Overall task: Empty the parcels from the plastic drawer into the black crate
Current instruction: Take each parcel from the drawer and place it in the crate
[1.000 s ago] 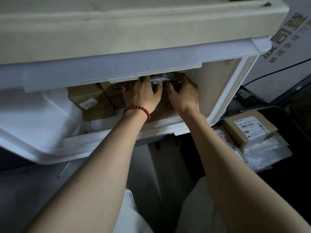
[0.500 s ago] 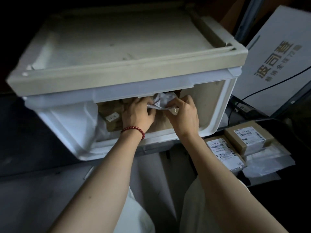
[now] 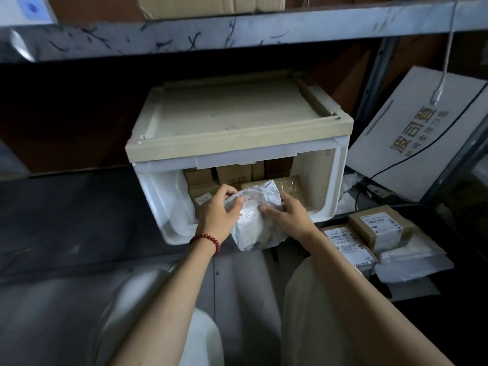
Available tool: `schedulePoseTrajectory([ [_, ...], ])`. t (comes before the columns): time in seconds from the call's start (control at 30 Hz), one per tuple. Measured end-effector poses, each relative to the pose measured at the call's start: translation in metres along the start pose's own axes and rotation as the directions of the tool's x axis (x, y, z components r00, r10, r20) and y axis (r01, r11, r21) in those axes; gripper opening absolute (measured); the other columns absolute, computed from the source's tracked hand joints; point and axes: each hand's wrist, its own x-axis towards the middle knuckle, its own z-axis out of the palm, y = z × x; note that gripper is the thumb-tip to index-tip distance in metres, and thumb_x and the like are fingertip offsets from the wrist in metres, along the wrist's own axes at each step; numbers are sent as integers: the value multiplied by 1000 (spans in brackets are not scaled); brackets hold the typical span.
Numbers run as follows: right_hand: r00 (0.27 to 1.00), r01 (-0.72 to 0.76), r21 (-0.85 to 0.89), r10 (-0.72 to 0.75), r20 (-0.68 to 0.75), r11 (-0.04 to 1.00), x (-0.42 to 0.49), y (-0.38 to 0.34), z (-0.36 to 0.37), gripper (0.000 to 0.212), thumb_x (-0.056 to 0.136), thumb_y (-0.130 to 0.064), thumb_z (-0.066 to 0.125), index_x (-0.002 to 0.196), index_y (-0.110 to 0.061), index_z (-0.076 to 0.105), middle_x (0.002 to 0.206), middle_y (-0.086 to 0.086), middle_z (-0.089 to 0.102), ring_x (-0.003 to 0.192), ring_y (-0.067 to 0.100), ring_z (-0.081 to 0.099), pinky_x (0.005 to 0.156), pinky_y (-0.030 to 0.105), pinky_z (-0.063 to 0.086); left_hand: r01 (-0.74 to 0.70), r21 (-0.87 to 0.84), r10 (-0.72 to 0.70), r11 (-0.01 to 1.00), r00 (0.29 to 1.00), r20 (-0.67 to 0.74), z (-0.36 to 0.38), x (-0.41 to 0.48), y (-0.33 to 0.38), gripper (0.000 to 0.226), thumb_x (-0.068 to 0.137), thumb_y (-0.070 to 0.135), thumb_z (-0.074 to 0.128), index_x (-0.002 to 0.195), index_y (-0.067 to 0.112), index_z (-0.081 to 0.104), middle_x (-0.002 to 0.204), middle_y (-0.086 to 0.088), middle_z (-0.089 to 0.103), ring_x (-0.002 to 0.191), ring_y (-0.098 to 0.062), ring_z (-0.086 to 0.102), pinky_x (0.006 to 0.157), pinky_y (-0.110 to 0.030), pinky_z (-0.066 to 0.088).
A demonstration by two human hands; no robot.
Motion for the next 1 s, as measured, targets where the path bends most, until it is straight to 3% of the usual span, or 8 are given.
schedulePoseTrajectory([
  [0.1,999,-28,212,23,27,977,-8,-4,6,32,91,-16,64,120,-7,56,114,11,69,102,26,67,89,45,55,151,-245,-148,958,989,31,-7,-12,5,27,87,32,67,110,25,55,100,5,63,83,-3,58,69,-19,49],
  [0.2,999,-46,293,42,20,955,-11,-4,10,31,93,-14,62,122,-8,54,109,8,70,93,19,70,79,32,59,249,-368,-236,896,968,81,-9,-20,6,48,83,34,71,124,25,48,104,8,60,86,5,55,70,-14,45],
  [0.37,994,-44,455,84,-68,890,-14,-4,15,33,94,-12,60,126,-9,52,116,9,67,96,19,68,76,28,57,420,-422,-356,804,907,224,-7,-23,6,79,78,43,74,141,20,31,127,0,55,110,-19,59,93,-38,50],
  [0.53,987,-24,297,71,-148,954,-17,-4,14,16,94,-15,60,109,-12,54,116,15,65,103,27,65,92,45,53,313,-418,-284,853,950,131,-4,-23,5,60,80,36,75,127,21,42,110,7,61,92,-6,62,72,-16,52],
  [0.67,978,-17,257,70,-196,966,-18,-4,12,16,93,-13,61,95,-19,47,109,13,67,94,26,67,83,48,56,173,-367,-188,914,982,-6,-4,-24,1,48,82,20,75,112,24,38,91,12,60,77,0,59,55,-6,43],
  [0.83,929,-11,267,109,-354,964,-12,3,8,20,91,-10,61,95,-20,45,101,-4,63,88,12,61,68,24,46,139,-282,-151,949,988,-24,-5,-22,-5,22,86,13,68,100,22,53,107,11,57,101,-3,51,66,-3,36],
  [0.9,942,-12,282,105,-318,959,-11,3,6,24,93,3,49,86,-20,55,103,2,66,95,15,61,73,23,48,147,-286,-160,947,987,-21,-4,-21,-8,17,87,13,67,98,21,58,109,13,56,104,-1,46,67,4,30],
  [1.0,990,8,256,28,-137,967,-13,1,8,54,82,26,32,93,-14,68,116,9,65,105,21,63,86,38,56,200,-324,-225,924,974,-39,-5,-17,-11,17,86,16,68,99,24,61,113,10,57,105,-4,48,77,-9,36],
])
